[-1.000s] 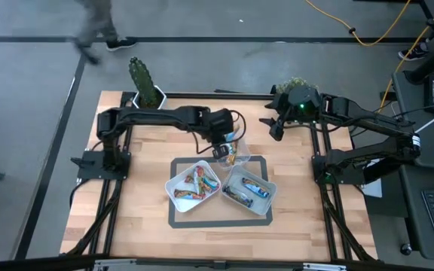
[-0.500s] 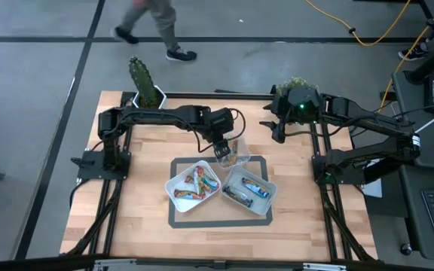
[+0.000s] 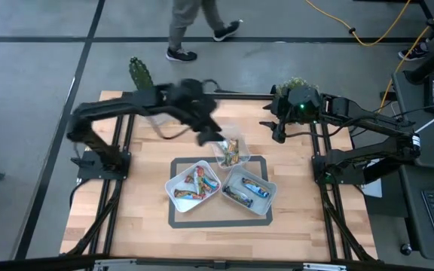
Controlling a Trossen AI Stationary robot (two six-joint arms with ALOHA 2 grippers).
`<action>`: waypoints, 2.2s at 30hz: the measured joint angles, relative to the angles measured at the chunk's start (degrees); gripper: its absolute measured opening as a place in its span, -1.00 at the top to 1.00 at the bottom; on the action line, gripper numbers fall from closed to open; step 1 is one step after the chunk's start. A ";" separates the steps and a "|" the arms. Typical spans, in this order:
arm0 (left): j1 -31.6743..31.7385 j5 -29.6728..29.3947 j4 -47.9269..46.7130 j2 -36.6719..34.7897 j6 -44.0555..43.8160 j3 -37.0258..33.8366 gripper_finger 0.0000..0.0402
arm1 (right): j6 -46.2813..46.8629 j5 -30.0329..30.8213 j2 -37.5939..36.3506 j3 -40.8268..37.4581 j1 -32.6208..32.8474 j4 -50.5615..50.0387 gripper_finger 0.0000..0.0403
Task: Pick and place Granola Bars by type
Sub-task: Return to Home Position
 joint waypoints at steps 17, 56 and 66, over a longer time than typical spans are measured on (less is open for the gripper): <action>-2.09 -12.52 -1.76 -42.89 15.13 -6.96 -0.22 | 2.34 -1.30 0.00 0.01 0.00 3.30 -0.31; -2.09 -18.46 46.18 -90.09 10.29 -90.40 -0.22 | 0.22 -2.88 -0.02 0.01 0.00 5.92 -0.31; -2.09 -18.49 47.62 -89.74 20.57 -96.94 -0.22 | 0.20 -3.37 -0.02 0.01 0.00 4.41 -0.31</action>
